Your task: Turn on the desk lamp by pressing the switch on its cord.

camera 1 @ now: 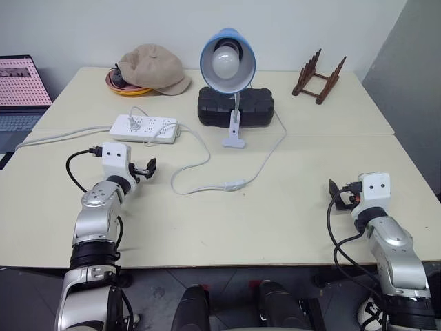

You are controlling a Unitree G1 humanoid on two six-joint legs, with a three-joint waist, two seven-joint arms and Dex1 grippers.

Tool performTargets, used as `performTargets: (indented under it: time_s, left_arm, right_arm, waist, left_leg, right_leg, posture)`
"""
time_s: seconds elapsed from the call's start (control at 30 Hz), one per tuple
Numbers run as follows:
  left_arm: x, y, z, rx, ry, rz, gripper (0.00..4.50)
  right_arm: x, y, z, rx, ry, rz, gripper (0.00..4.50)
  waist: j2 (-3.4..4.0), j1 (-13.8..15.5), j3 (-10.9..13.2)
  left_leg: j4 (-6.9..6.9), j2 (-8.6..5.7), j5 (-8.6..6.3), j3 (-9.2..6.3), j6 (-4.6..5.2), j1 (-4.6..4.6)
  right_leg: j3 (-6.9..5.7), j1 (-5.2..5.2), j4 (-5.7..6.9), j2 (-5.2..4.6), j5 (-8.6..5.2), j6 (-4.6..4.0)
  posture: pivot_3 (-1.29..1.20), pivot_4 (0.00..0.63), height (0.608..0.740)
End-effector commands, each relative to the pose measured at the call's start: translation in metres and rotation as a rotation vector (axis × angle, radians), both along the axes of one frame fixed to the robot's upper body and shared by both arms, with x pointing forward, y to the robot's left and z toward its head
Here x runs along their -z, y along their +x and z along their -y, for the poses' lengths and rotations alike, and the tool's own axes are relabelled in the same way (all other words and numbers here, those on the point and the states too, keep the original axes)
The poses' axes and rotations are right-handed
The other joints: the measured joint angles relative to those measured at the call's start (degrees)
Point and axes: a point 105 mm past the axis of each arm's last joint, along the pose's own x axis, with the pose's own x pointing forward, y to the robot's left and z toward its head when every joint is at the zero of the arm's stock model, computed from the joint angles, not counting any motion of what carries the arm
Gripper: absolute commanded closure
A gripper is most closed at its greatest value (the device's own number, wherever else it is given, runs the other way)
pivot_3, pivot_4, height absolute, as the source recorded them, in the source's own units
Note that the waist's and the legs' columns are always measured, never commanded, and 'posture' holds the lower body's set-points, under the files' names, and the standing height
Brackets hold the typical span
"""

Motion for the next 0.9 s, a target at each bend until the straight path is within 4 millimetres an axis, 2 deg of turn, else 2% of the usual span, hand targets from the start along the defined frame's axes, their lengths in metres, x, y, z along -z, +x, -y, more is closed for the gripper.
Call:
performTargets:
  time_s: [0.03,0.13,0.33,0.43,0.57,0.63,0.77,0.9]
  left_arm:
    - [-0.018,0.000,-0.001,0.000,0.032,0.057,0.01]
    - [-0.023,-0.002,0.000,0.048,0.044,0.062,0.01]
    - [-0.041,-0.002,0.022,0.304,0.140,0.040,0.01]
    - [-0.052,-0.009,0.056,0.603,0.250,-0.028,0.01]
    - [-0.056,-0.020,0.092,0.904,0.366,-0.112,0.01]
    - [-0.054,-0.024,0.105,1.004,0.416,-0.140,0.01]
    - [-0.041,-0.036,0.150,1.279,0.509,-0.206,0.01]
    - [-0.029,-0.032,0.172,1.362,0.561,-0.196,0.01]
  right_arm:
    - [-0.013,0.002,0.002,-0.003,-0.013,0.048,0.00]
    - [-0.014,0.002,-0.003,-0.039,-0.018,0.044,0.00]
    - [-0.027,-0.001,-0.025,-0.253,-0.005,0.023,0.00]
    - [-0.038,-0.017,-0.058,-0.531,0.011,-0.028,0.00]
    - [-0.036,-0.043,-0.088,-0.774,0.011,-0.139,0.00]
    - [-0.034,-0.050,-0.095,-0.825,0.012,-0.175,0.00]
    - [-0.027,-0.063,-0.120,-0.886,0.050,-0.205,0.00]
    - [-0.022,-0.067,-0.131,-0.868,0.056,-0.201,0.00]
  waist:
    - [0.00,0.0,0.0]
    - [0.00,0.0,0.0]
    - [0.00,-0.1,0.0]
    - [0.00,-0.1,0.0]
    - [0.01,0.1,0.0]
    - [0.01,0.0,0.0]
    - [0.01,0.0,0.0]
    - [0.01,0.0,0.0]
  left_leg:
    - [0.00,0.00,0.00,0.00,0.00,0.00]
    - [0.00,0.00,0.00,0.00,0.00,0.00]
    - [-0.05,0.00,0.00,0.00,0.00,-0.02]
    - [-0.05,0.00,0.00,0.00,0.00,-0.02]
    - [-0.08,0.00,0.00,-0.01,0.00,-0.13]
    - [-0.08,0.00,-0.01,0.00,0.00,-0.13]
    - [-0.09,0.00,-0.02,0.01,0.00,-0.18]
    - [-0.09,0.00,-0.01,-0.01,0.01,-0.19]
  right_leg:
    - [0.00,0.00,0.00,0.00,0.00,0.00]
    - [0.00,0.00,0.00,0.00,0.00,0.00]
    - [0.00,-0.02,-0.05,0.00,-0.02,-0.02]
    - [-0.01,-0.01,-0.06,0.00,-0.02,-0.04]
    - [-0.03,-0.08,-0.13,-0.01,-0.03,-0.05]
    - [-0.02,-0.04,-0.22,-0.01,-0.04,-0.05]
    - [-0.02,-0.08,-0.25,-0.01,-0.07,-0.06]
    - [-0.02,-0.09,-0.23,0.00,-0.07,-0.06]
  posture:
    - [0.00,0.150,0.740]
    - [0.00,0.150,0.740]
    - [0.00,0.150,0.740]
    - [0.00,0.150,0.740]
    - [0.00,0.150,0.740]
    - [0.00,0.150,0.740]
    - [0.00,0.150,0.740]
    - [0.00,0.150,0.740]
